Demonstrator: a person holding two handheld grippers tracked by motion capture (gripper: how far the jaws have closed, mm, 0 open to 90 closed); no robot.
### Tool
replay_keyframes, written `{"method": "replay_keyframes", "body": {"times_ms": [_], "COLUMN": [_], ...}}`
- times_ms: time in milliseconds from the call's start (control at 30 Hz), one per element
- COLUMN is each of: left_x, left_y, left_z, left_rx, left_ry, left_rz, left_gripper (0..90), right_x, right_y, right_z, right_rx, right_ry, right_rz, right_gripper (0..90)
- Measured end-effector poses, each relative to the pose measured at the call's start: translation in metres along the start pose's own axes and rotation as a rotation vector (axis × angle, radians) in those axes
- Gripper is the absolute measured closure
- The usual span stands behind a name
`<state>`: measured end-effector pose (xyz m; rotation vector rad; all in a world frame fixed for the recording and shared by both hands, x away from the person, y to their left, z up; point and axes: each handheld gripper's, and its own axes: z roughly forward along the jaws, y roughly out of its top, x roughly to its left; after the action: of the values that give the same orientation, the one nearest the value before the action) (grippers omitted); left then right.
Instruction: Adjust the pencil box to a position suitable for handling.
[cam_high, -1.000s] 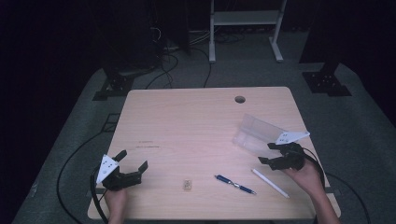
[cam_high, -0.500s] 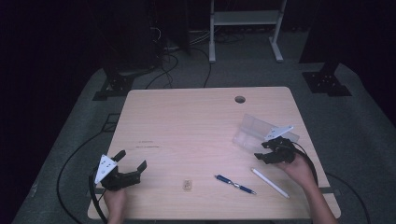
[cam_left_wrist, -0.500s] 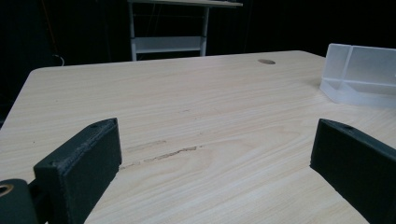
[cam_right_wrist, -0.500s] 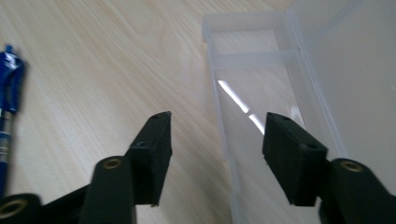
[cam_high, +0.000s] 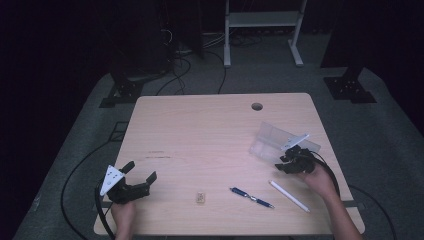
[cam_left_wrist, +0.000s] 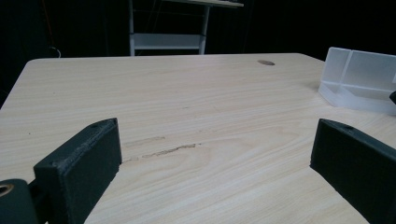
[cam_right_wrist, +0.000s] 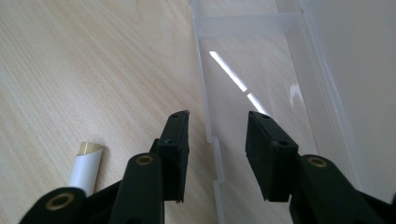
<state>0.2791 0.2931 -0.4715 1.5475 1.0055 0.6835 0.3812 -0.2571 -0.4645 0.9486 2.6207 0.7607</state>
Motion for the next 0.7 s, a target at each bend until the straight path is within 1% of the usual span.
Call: {"method": "replay_keyframes", "body": {"times_ms": [33,67,233,267,300,400,433,533,600,667,700], "left_x": [-0.0003,0.0001,0.0009,0.0009,0.0019,0.0037,0.0037,0.0036,0.0036,0.0036,0.0036], "left_y": [-0.0001,-0.0001,-0.0004,-0.0004,-0.0005,-0.0006,-0.0006,-0.0005,-0.0005,-0.0005,-0.0004], "left_z": [0.0004,0.0004,0.0009,0.0009,0.0004,0.0002,0.0003,0.0003,0.0003,0.0007,0.0007], "left_rx": [-0.002,0.002,-0.003,-0.003,-0.004,-0.011,-0.013,-0.01,-0.01,-0.01,-0.008], "left_ry": [-0.002,-0.006,-0.009,-0.009,-0.009,-0.014,-0.014,-0.014,-0.014,-0.014,-0.012], "left_rz": [-0.006,-0.004,-0.019,-0.019,-0.028,-0.043,-0.047,-0.043,-0.044,-0.051,-0.052], "left_gripper": [1.1,1.1,1.1,1.1,1.1,1.1,1.1,1.1,1.1,1.1,1.1], "right_x": [0.0001,0.0004,-0.0026,-0.0026,-0.0025,-0.0022,-0.0015,-0.0008,-0.0002,0.0007,0.0014], "right_y": [-0.0003,-0.0006,-0.0024,-0.0024,-0.0033,-0.0034,-0.0035,-0.0034,-0.0032,-0.0027,-0.0024], "right_z": [0.0005,0.0012,0.0062,0.0062,0.0075,0.0077,0.0077,0.0079,0.0079,0.0084,0.0084], "right_rx": [0.005,0.009,0.037,0.037,0.038,0.033,0.034,0.031,0.033,0.03,0.031], "right_ry": [0.005,0.006,0.023,0.023,0.021,0.028,0.023,0.012,0.013,0.012,0.015], "right_rz": [-0.007,-0.011,-0.012,-0.012,-0.017,-0.021,-0.025,-0.048,-0.047,-0.062,-0.062], "right_gripper": [64.3,64.5,71.7,71.7,73.7,75.6,77.0,80.9,82.2,83.3,84.6]}}
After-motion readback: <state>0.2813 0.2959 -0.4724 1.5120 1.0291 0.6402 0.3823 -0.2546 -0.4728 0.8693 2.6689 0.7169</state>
